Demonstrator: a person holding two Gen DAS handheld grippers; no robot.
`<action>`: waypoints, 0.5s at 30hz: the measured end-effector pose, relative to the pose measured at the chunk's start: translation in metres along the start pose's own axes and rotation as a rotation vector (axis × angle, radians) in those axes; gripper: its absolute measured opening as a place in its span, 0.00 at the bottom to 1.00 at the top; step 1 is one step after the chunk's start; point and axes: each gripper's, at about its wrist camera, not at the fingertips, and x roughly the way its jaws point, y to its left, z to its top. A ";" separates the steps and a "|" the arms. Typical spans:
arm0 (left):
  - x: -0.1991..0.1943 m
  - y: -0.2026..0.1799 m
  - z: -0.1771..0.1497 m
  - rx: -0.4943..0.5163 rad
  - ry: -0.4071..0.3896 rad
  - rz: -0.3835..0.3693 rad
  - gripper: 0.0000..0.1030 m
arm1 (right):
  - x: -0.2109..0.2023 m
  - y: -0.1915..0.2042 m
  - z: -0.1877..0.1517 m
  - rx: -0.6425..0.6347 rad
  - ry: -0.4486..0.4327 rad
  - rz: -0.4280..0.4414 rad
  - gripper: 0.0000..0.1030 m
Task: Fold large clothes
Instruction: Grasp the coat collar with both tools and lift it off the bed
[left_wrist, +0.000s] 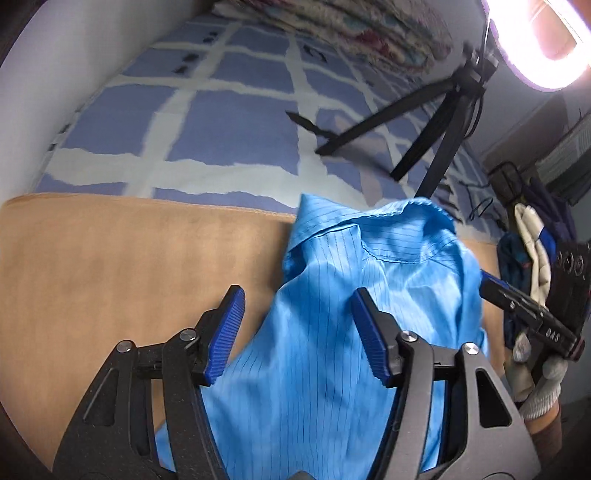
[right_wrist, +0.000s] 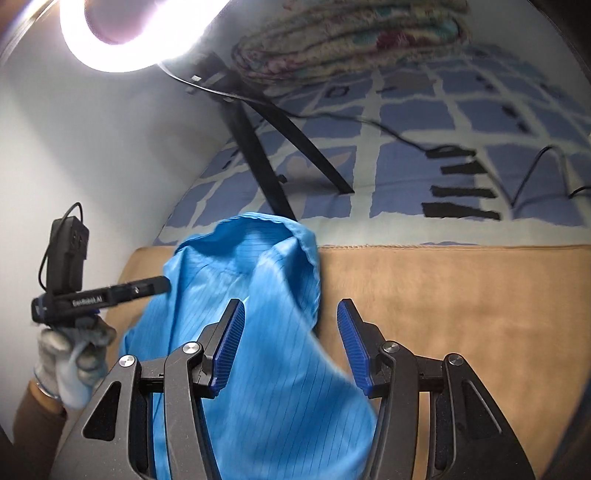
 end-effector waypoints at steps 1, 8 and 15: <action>0.009 -0.003 0.001 0.018 0.017 0.003 0.45 | 0.009 -0.003 0.001 0.008 0.017 0.021 0.50; 0.021 -0.029 -0.007 0.106 -0.046 0.094 0.04 | 0.036 0.005 -0.005 -0.028 0.081 0.052 0.09; -0.030 -0.039 -0.016 0.125 -0.171 0.070 0.02 | -0.001 0.052 -0.006 -0.168 -0.007 -0.069 0.03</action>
